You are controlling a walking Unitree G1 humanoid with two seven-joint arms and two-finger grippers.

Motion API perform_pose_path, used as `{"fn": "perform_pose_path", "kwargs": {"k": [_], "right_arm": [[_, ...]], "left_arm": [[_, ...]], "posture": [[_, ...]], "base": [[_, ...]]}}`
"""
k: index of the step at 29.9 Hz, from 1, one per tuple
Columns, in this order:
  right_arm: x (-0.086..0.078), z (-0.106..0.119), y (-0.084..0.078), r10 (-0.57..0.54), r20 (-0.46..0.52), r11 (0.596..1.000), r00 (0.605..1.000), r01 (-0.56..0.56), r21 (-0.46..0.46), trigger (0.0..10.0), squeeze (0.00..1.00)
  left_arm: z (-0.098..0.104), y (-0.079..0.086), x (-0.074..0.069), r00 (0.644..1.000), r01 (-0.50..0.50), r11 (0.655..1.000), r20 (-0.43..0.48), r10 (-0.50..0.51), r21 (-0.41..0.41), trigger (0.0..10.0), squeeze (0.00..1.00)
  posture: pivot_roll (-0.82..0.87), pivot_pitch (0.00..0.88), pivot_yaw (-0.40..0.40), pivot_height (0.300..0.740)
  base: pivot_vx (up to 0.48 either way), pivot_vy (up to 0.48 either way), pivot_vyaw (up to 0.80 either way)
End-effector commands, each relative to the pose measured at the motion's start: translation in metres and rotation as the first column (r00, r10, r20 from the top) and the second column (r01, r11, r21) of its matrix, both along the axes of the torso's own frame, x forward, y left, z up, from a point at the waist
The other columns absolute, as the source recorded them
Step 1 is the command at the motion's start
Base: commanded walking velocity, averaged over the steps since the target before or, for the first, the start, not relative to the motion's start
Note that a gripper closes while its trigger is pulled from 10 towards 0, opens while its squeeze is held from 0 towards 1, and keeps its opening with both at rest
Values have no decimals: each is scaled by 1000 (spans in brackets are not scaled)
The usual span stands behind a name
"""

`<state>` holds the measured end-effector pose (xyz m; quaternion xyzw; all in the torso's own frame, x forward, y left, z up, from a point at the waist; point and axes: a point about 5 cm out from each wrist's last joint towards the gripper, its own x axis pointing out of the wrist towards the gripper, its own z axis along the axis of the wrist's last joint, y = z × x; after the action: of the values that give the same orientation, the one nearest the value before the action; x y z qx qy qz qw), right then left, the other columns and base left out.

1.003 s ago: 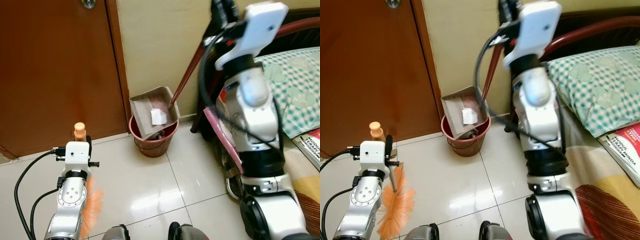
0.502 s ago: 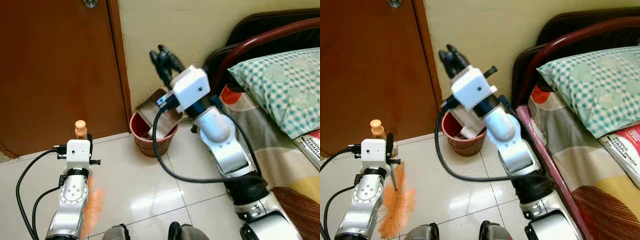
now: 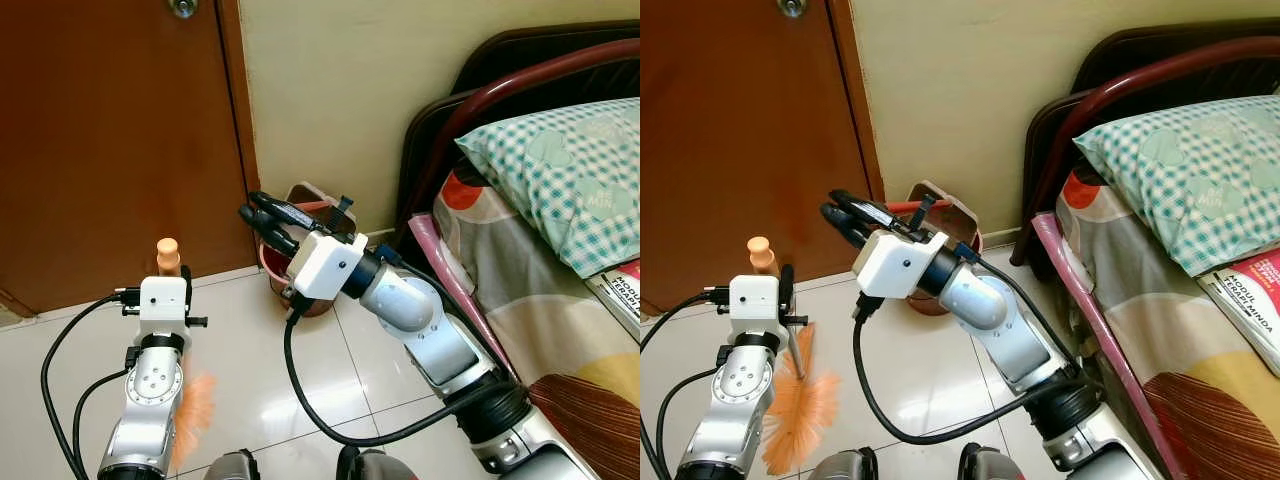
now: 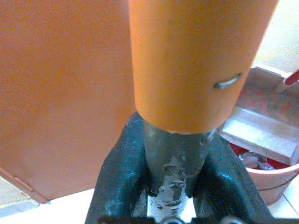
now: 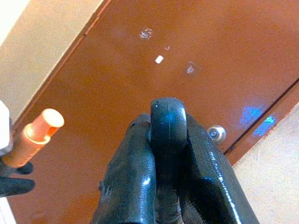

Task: Sweep floor

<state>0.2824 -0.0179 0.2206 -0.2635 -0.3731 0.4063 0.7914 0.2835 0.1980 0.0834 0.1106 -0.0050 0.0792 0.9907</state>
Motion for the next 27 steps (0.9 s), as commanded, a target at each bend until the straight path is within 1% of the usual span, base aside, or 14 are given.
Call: {"fn": "perform_pose_path", "kwargs": {"k": [1,3,4,5,7,8,10,15,16,19,20,22,26,27], "right_arm": [[3,14,-3,-25,64,999,998,23,38,10000,0],[5,32,-6,-60,105,992,993,47,117,10000,0],[8,53,-10,-101,130,974,986,71,217,10000,0],[8,60,-12,-112,137,966,984,76,247,10000,0],[10,85,-13,-101,107,931,989,56,360,10000,0],[10,85,-13,-101,107,931,989,56,360,10000,0],[6,112,-12,-103,130,882,986,30,471,10000,0],[6,131,-14,-103,116,828,988,21,561,10000,0],[6,132,-15,-97,101,820,990,22,572,10000,0],[16,124,-16,-42,-48,765,998,63,641,10000,0],[18,120,-17,-25,-89,755,996,77,651,10000,0],[20,117,-17,-18,-114,750,993,89,655,10000,0],[29,93,-24,40,-293,709,955,180,682,10000,0],[29,93,-24,40,-293,709,955,180,682,10000,0]], "left_arm": [[-5,-1,-2,1000,-1,1000,-24,1,-9,10000,0],[-5,-1,-2,1000,-3,1000,-24,3,-9,10000,0],[-5,-1,-2,1000,-5,1000,-22,5,-9,10000,0],[-5,-1,-2,1000,-6,1000,-22,6,-8,10000,0],[-5,0,-1,1000,-9,1000,-22,9,-11,10000,0],[-5,0,-1,1000,-9,1000,-22,9,-11,10000,0],[-5,0,0,1000,-11,1000,-20,11,-11,10000,0],[-4,1,0,1000,-15,1000,-19,15,-9,10000,0],[-4,2,0,1000,-16,1000,-19,16,-9,10000,0],[-4,3,-1,1000,-22,1000,-19,22,-5,10000,0],[-4,4,-1,1000,-22,1000,-20,22,-5,10000,0],[-4,4,-1,1000,-23,1000,-20,23,-5,10000,0],[-5,7,-4,999,-22,1000,-25,22,2,10000,0],[-5,7,-4,999,-22,1000,-25,22,2,10000,0]], "posture": [[36,132,-18,740],[36,132,-18,740],[36,132,-18,740],[36,132,-18,740],[36,129,-21,740],[36,129,-21,740],[37,129,-19,740],[42,130,-19,740],[42,130,-19,740],[49,131,-21,740],[49,131,-21,740],[49,132,-20,740],[50,133,-18,740],[50,133,-18,740]], "base": [[0,0,0],[0,0,0],[0,0,0],[0,0,0],[0,0,0],[0,0,0],[0,0,0],[0,0,0],[0,0,0],[0,0,0],[0,0,0],[0,0,0],[0,0,0],[0,0,0]]}}
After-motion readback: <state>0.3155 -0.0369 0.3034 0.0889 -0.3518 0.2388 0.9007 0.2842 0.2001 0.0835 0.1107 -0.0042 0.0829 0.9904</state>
